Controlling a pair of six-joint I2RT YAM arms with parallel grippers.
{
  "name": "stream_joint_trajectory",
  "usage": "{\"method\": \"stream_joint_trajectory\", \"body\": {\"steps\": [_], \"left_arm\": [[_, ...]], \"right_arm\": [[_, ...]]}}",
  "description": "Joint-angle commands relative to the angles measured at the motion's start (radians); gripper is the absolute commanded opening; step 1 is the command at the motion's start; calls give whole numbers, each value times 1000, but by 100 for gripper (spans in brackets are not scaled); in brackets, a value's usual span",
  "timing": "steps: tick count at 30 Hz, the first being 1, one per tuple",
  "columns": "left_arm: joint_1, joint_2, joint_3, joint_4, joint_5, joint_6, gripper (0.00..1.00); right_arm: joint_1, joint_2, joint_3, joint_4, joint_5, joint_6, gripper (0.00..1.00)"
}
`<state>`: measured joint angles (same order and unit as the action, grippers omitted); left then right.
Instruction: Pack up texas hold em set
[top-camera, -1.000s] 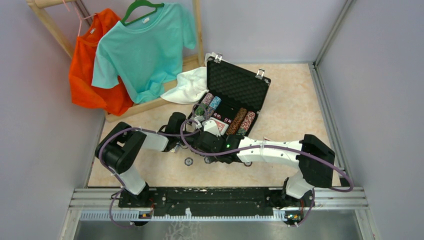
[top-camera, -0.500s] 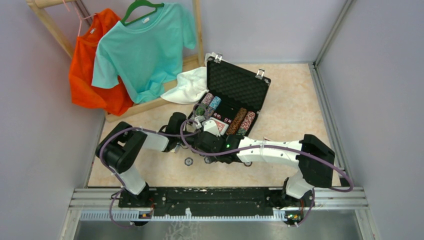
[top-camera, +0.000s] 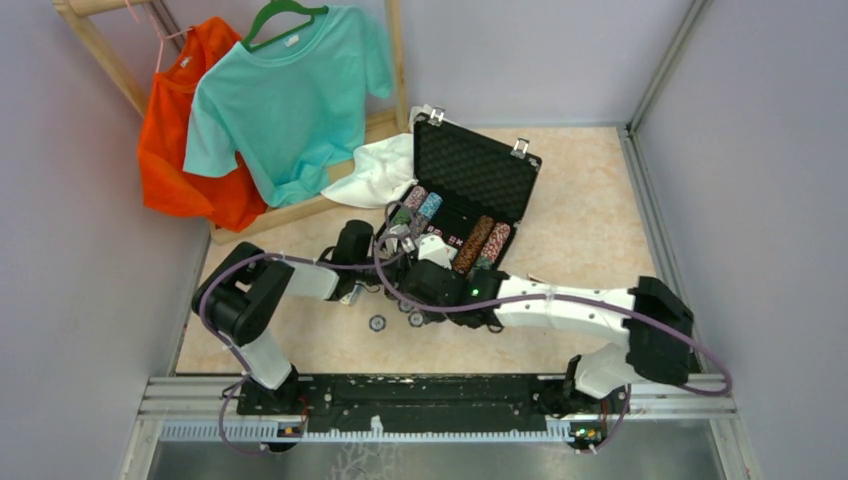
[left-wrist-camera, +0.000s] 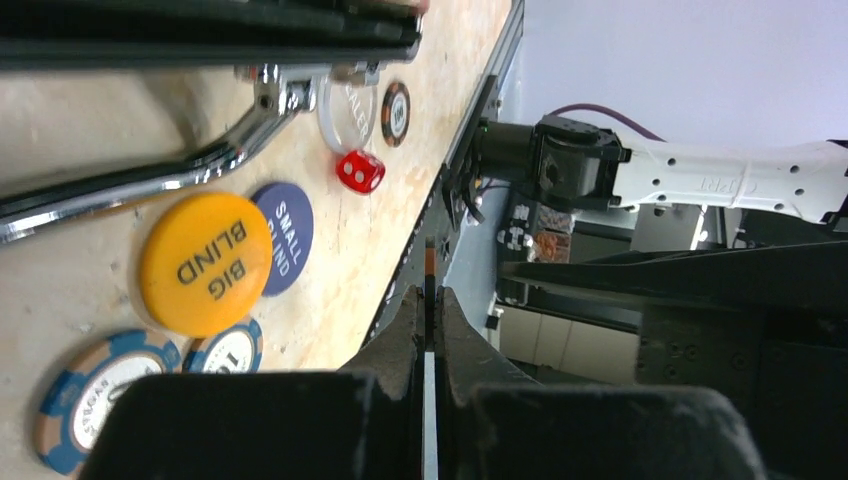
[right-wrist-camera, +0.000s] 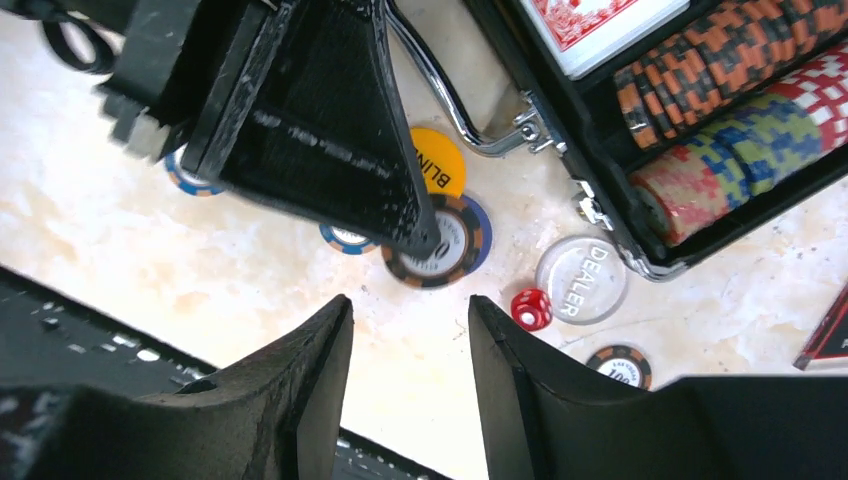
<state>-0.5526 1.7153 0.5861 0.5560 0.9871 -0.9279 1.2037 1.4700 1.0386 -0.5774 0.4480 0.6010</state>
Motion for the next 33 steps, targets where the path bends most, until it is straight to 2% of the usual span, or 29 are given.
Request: {"method": "stream_joint_trajectory", "body": {"steps": [1,5,8,13,18,23,29,33], "left_arm": [[8,-17,50,14,-41,69,0],[7,-30,21,174,-23,101,0],[6,-52,-14,339,8,134,0],[-3,-131,-57,478,41,228,0],[-12,-194,-89,597,106,266,0],[-13,-207,-138,821,192,205,0],[-13,-119,-166,1224,269,-42,0],[-28,-73,-146,1234,277,-63,0]], "right_arm": [[-51,-202,-47,51,-52,-40,47],[-163,-352,-126,143,-206,-109,47],[-220,-415,-154,176,-276,-171,42],[-231,-432,-173,231,-367,-258,29],[-240,-436,-183,279,-451,-294,28],[-269,-470,-199,313,-540,-308,27],[-273,-506,-218,343,-586,-307,27],[-274,-515,-221,351,-628,-308,27]]}}
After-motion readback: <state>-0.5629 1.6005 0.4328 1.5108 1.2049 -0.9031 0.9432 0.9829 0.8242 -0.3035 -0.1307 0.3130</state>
